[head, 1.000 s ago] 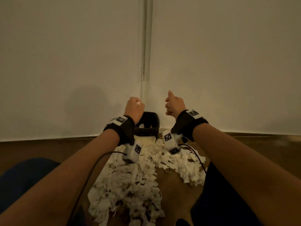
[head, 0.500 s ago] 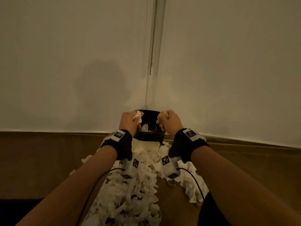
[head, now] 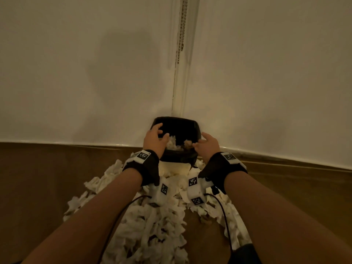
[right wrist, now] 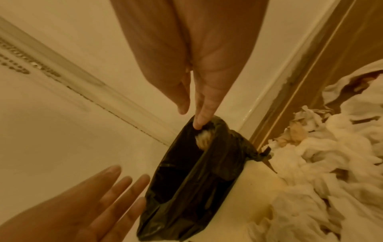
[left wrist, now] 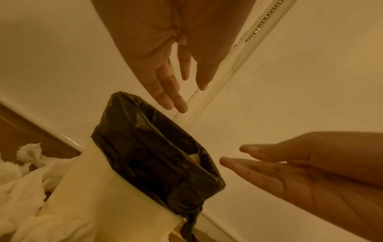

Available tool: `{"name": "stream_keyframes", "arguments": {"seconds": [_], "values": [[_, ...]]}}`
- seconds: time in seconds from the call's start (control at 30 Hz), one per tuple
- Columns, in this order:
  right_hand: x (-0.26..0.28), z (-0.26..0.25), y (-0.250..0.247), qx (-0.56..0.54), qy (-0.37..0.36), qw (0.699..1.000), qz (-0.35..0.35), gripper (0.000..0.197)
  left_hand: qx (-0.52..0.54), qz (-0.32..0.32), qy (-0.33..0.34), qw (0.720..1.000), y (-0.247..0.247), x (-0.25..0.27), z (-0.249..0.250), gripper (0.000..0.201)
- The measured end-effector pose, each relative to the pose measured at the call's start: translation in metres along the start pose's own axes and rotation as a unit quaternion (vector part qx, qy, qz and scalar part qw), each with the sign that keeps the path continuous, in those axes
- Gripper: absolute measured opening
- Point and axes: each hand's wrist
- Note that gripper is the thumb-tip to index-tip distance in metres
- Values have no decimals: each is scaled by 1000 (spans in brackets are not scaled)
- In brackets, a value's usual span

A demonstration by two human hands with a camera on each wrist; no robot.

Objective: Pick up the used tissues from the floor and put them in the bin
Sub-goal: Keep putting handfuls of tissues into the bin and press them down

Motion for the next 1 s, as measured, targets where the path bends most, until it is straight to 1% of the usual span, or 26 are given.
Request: {"name": "stream_keyframes", "arguments": {"seconds": [0.07, 0.13, 0.2, 0.27, 0.33, 0.4, 0.5, 0.57, 0.63, 0.67, 0.73, 0.77, 0.87, 0.9, 0.97, 1.0], "values": [[-10, 8, -4, -18, 16, 1000, 1, 56, 25, 14, -3, 1000, 0, 2, -7, 39], [-14, 14, -7, -35, 29, 999, 2, 49, 34, 25, -1, 999, 0, 8, -14, 33], [-12, 16, -9, -33, 31, 999, 1, 43, 25, 17, 9, 1000, -1, 18, -21, 28], [-7, 13, -12, -39, 30, 999, -13, 37, 24, -19, 13, 999, 0, 31, -26, 27], [4, 9, -16, -80, 36, 995, -50, 28, 11, -63, 5, 998, 0, 47, -30, 29], [20, 1, -20, -72, 45, 994, -70, 21, -7, -105, -6, 994, 0, 65, -32, 28], [42, -12, -25, -84, 72, 989, -96, 32, -31, -158, -28, 986, -2, 92, -33, 27], [59, -18, -28, -92, 68, 988, -107, 34, -58, -188, -36, 980, -4, 109, -32, 25], [75, -17, -26, -129, 91, 980, -120, 34, -90, -219, -40, 971, -5, 126, -30, 23], [81, -11, -21, -128, 88, 980, -122, 33, -103, -232, -43, 966, -4, 134, -30, 23], [89, 10, -11, -81, 61, 991, -89, 31, -107, -253, -58, 960, -4, 151, -30, 21], [92, 26, -5, -76, 70, 991, -85, 29, -105, -263, -65, 957, -4, 160, -31, 20], [98, 88, 6, -75, 153, 982, -83, 26, -141, -311, -65, 938, -3, 187, -36, 18], [101, 113, 8, -52, 171, 979, -94, 27, -160, -333, -64, 927, -2, 197, -39, 19], [109, 161, 13, 36, 184, 974, -128, 31, -187, -368, -70, 908, 0, 215, -45, 21], [113, 181, 17, 57, 197, 969, -136, 32, -196, -382, -75, 900, 2, 223, -49, 21]]}}
Point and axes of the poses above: each hand's wrist, its own x-axis away from the middle knuckle, its own y-axis out of the palm, z = x × y, and after that the axes turned 10 degrees about y, right-handed
